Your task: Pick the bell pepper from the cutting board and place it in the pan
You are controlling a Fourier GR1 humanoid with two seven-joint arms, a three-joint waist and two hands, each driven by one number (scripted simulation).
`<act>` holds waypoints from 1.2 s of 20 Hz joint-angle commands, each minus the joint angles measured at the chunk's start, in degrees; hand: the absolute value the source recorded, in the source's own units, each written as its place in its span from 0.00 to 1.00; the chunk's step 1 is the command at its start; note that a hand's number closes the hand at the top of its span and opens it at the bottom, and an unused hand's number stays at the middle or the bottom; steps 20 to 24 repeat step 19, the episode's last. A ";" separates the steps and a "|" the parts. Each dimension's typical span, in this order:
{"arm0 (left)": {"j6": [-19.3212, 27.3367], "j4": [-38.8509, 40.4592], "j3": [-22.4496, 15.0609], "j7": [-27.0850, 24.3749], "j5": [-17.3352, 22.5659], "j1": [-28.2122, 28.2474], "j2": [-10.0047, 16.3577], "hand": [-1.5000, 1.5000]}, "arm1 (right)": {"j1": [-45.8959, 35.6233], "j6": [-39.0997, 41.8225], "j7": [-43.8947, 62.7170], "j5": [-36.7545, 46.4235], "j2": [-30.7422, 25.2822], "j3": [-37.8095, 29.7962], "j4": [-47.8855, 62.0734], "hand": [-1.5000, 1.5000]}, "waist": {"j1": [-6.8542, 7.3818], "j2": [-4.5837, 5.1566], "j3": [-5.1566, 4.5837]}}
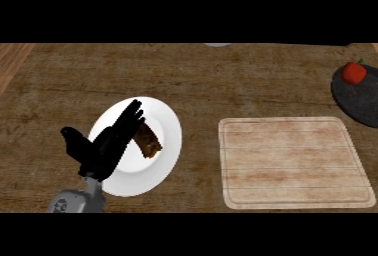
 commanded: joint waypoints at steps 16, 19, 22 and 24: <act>-0.52 0.40 0.90 -1.56 0.29 1.86 0.04 0.50 | 10.83 22.75 -9.53 -0.98 -6.95 0.80 -2.05 0.00 | -1.08 -0.68 0.00; 1.35 -0.16 0.71 -0.59 -0.79 1.59 -0.51 0.50 | 12.73 25.06 -10.63 -0.98 -7.29 1.35 -2.33 0.00 | -1.53 -0.82 0.07; 1.35 -0.16 0.71 -0.59 -0.79 1.59 -0.51 0.50 | 12.73 25.06 -10.63 -0.98 -7.29 1.35 -2.33 0.00 | -1.53 -0.82 0.07; 1.35 -0.16 0.71 -0.59 -0.79 1.59 -0.51 0.50 | 12.73 25.06 -10.63 -0.98 -7.29 1.35 -2.33 0.00 | -1.53 -0.82 0.07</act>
